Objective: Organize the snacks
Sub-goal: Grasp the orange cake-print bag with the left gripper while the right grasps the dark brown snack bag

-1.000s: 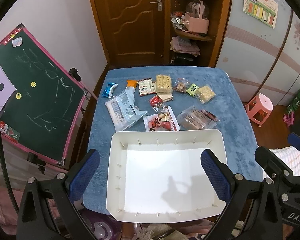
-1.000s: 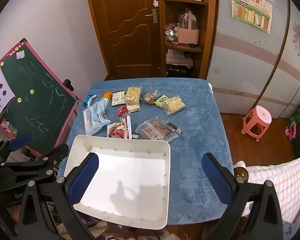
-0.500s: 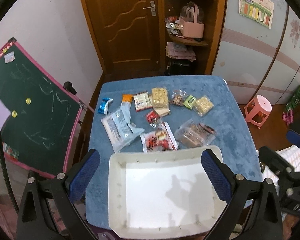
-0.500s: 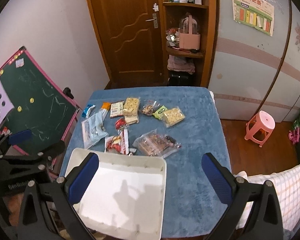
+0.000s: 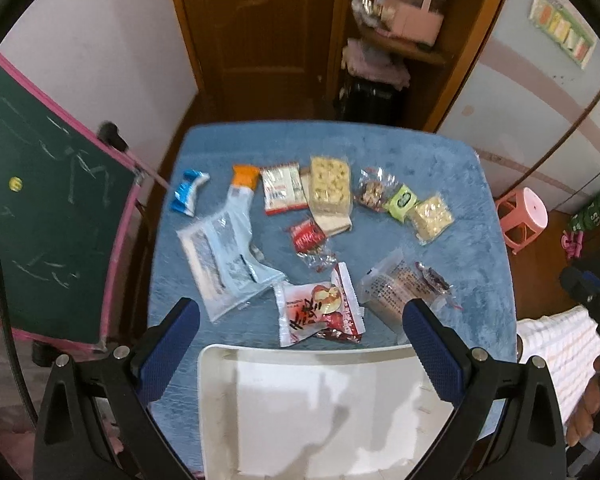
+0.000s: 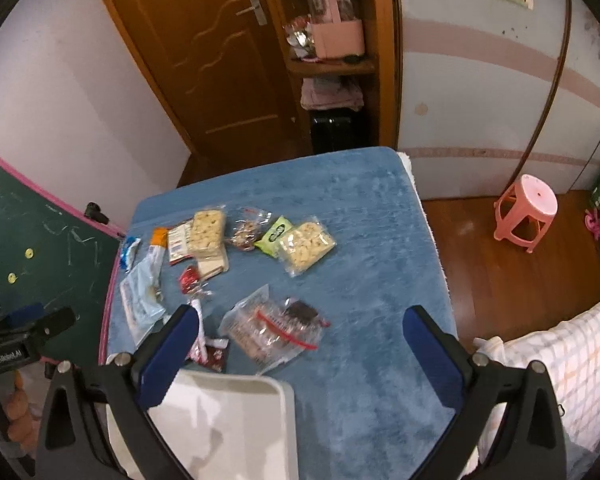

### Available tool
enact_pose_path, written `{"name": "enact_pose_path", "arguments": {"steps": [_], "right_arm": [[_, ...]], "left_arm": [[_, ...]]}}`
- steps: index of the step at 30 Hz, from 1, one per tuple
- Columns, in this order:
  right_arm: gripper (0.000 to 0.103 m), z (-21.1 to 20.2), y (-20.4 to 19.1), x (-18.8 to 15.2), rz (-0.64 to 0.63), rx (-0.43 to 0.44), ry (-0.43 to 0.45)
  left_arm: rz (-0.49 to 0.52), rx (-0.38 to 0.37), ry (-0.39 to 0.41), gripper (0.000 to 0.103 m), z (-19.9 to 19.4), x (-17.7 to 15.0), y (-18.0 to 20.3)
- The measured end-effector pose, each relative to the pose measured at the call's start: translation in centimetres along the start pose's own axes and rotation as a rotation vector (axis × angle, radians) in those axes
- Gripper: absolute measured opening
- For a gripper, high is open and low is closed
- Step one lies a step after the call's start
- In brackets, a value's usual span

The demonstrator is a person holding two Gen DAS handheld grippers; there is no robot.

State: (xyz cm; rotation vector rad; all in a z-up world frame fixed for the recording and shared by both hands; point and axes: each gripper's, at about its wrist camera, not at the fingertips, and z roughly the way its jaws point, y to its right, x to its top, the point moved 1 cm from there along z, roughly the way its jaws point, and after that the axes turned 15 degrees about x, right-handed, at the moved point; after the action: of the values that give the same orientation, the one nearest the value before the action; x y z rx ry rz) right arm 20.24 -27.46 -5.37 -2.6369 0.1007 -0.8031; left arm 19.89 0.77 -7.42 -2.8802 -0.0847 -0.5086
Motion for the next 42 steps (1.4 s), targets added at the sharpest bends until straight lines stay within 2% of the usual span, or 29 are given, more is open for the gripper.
{"name": "enact_pose_path", "arguments": {"steps": [4, 7, 14, 19, 26, 29, 30, 31, 33, 38, 39, 42], "right_arm": [[0.102, 3.1, 1.4, 1.5, 0.015, -0.009, -0.044], [0.102, 6.5, 2.5, 1.7, 0.043, 0.012, -0.113], [0.101, 13.9, 4.9, 0.7, 0.120, 0.044, -0.275], [0.100, 17.6, 6.4, -0.7, 0.168, 0.055, -0.365], [0.099, 21.6, 7.5, -2.7, 0.170, 0.038, -0.487], [0.099, 22.4, 8.0, -3.3, 0.209, 0.081, -0.504], [0.094, 22.4, 8.2, -3.4, 0.223, 0.098, -0.504], [0.083, 22.3, 8.3, -3.5, 0.240, 0.137, -0.503], [0.073, 22.1, 8.6, -3.5, 0.278, 0.201, -0.503], [0.056, 20.9, 8.0, -3.4, 0.219, 0.179, -0.477], [0.044, 20.5, 7.9, -3.4, 0.210, 0.183, -0.471], [0.041, 19.9, 7.0, -3.4, 0.176, 0.174, -0.453]], "left_arm": [[0.022, -0.001, -0.070, 0.101, 3.9, 0.8, 1.6], [0.028, -0.014, -0.148, 0.101, 7.3, 1.2, 3.0], [0.030, -0.033, -0.309, 0.101, 14.4, 0.5, 5.8], [0.030, -0.024, -0.413, 0.101, 18.5, -0.8, 6.8], [0.018, 0.014, -0.470, 0.101, 21.5, -1.9, 7.7], [0.011, 0.021, -0.494, 0.101, 22.8, -2.3, 8.2], [0.005, 0.019, -0.504, 0.101, 23.3, -2.4, 8.3], [-0.006, 0.015, -0.512, 0.101, 23.6, -2.6, 8.4], [-0.018, 0.007, -0.512, 0.103, 24.0, -2.6, 8.7], [-0.018, 0.011, -0.512, 0.103, 25.0, -2.4, 9.2], [-0.011, 0.013, -0.518, 0.102, 25.3, -2.6, 9.5], [0.001, 0.027, -0.565, 0.101, 26.2, -2.5, 9.8]]}}
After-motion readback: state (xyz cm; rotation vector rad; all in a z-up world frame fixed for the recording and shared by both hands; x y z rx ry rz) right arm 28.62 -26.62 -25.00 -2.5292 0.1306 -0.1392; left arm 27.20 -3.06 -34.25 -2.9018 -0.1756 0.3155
